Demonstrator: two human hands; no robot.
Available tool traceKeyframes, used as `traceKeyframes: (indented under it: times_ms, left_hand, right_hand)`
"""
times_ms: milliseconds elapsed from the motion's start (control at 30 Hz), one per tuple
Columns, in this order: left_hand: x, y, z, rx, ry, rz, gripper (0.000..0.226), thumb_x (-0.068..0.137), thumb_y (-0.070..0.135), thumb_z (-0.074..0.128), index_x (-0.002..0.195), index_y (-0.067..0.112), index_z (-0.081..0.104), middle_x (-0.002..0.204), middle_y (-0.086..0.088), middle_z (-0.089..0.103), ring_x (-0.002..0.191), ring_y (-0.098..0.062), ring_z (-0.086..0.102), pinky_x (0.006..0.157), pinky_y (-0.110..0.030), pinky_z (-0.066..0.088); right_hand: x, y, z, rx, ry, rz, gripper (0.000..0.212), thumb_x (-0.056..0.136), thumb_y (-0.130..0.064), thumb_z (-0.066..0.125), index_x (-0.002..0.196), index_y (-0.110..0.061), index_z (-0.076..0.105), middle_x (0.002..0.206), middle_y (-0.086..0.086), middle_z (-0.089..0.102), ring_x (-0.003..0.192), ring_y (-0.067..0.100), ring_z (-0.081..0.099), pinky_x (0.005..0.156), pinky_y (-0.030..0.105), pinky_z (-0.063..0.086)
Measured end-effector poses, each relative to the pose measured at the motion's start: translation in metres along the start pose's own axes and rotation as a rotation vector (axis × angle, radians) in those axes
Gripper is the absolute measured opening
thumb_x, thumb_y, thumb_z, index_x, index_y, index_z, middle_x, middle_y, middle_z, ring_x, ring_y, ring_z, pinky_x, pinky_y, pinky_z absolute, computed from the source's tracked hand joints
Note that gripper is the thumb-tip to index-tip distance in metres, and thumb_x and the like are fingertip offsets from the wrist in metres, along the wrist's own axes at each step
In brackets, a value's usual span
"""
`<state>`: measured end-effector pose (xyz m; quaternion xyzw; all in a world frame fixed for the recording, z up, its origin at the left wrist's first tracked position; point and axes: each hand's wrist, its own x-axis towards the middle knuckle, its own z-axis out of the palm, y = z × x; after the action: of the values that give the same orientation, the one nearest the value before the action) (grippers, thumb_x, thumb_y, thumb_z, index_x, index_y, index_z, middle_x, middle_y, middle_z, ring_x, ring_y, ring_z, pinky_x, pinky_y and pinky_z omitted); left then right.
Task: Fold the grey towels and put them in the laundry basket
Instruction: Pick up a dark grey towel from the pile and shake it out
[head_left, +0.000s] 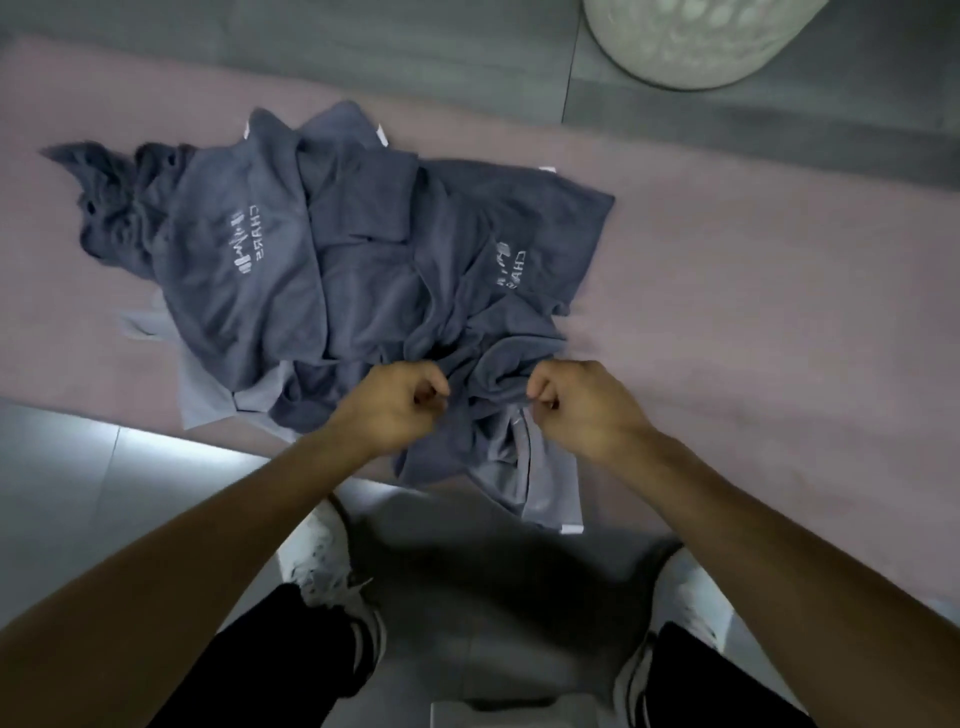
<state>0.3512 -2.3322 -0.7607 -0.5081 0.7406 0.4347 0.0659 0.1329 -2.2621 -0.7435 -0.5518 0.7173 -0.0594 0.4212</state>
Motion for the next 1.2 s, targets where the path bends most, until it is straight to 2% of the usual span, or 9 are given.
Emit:
traceKeyframes:
  times_ms: [67,233,400,500,600,833,900,1033,1200]
  left_hand:
    - [0.017,0.002,0.003,0.014,0.040,-0.011,0.012,0.089,0.012,0.063,0.100,0.014,0.068,0.099,0.000,0.069,0.094,-0.014,0.064,0.080,-0.021,0.047]
    - [0.041,0.013,-0.005,0.095,0.119,0.058,0.009,0.087,0.018,0.065,0.095,0.021,0.067,0.086,0.008,0.065,0.086,-0.011,0.065,0.077,-0.023,0.051]
    - [0.024,0.021,-0.022,0.139,0.246,0.154,0.008,0.086,0.015,0.069,0.093,0.017,0.067,0.080,0.006,0.064,0.083,-0.012,0.064,0.082,-0.025,0.051]
    - [-0.013,0.038,-0.038,0.155,0.301,0.170,0.006,0.085,0.014,0.068,0.092,0.013,0.068,0.079,0.005,0.066,0.083,-0.014,0.064,0.082,-0.028,0.052]
    - [-0.056,0.062,-0.052,0.265,0.286,0.223,0.008,0.086,0.014,0.064,0.092,0.014,0.069,0.088,0.000,0.071,0.087,-0.017,0.064,0.081,-0.032,0.053]
    - [-0.157,0.089,-0.069,0.366,0.358,0.326,0.010,0.087,0.019,0.063,0.096,0.024,0.066,0.085,0.007,0.068,0.078,-0.010,0.059,0.070,-0.022,0.043]
    - [-0.173,0.086,-0.065,0.371,0.364,0.312,0.008,0.088,0.022,0.065,0.095,0.025,0.065,0.083,0.008,0.066,0.078,-0.009,0.058,0.069,-0.021,0.042]
    - [-0.176,0.068,-0.052,0.359,0.302,0.243,0.007,0.088,0.019,0.065,0.093,0.023,0.064,0.082,0.007,0.063,0.079,-0.011,0.058,0.071,-0.021,0.041]
    - [-0.127,0.035,-0.012,0.227,0.226,0.127,0.008,0.086,0.013,0.063,0.088,0.020,0.066,0.087,0.001,0.070,0.083,-0.013,0.064,0.080,-0.027,0.052]
  right_hand:
    - [0.017,0.008,-0.003,-0.026,0.020,-0.035,0.012,0.085,-0.011,0.060,0.095,-0.014,0.066,0.096,0.004,0.070,0.091,0.025,0.064,0.082,0.037,0.053]
    - [0.037,0.009,-0.014,-0.108,0.051,-0.160,0.011,0.084,-0.011,0.060,0.093,-0.014,0.064,0.097,0.005,0.068,0.090,0.024,0.062,0.078,0.035,0.052]
    - [0.031,-0.011,-0.031,-0.152,0.138,-0.213,0.009,0.084,-0.012,0.060,0.089,-0.019,0.062,0.100,0.003,0.066,0.092,0.021,0.060,0.081,0.035,0.053]
    - [-0.007,-0.038,-0.044,-0.190,0.189,-0.227,0.010,0.082,-0.013,0.059,0.086,-0.022,0.061,0.099,0.000,0.064,0.091,0.019,0.060,0.081,0.035,0.053]
    - [-0.063,-0.057,-0.052,-0.215,0.221,-0.275,0.008,0.083,-0.012,0.059,0.090,-0.015,0.064,0.090,-0.002,0.062,0.085,0.017,0.058,0.073,0.029,0.050]
    - [-0.167,-0.069,-0.051,-0.185,0.379,-0.331,0.012,0.083,-0.013,0.059,0.081,-0.025,0.059,0.074,-0.014,0.058,0.086,0.016,0.065,0.078,0.035,0.055]
    - [-0.181,-0.065,-0.044,-0.172,0.406,-0.336,0.014,0.082,-0.011,0.059,0.080,-0.025,0.060,0.073,-0.015,0.057,0.087,0.017,0.066,0.078,0.036,0.055]
    - [-0.187,-0.040,-0.030,-0.188,0.380,-0.266,0.011,0.082,-0.012,0.057,0.081,-0.022,0.062,0.087,-0.004,0.066,0.087,0.019,0.062,0.079,0.034,0.053]
    - [-0.152,0.007,-0.015,-0.136,0.300,-0.144,0.005,0.084,-0.015,0.060,0.083,-0.017,0.064,0.087,-0.004,0.065,0.083,0.018,0.062,0.077,0.030,0.053]
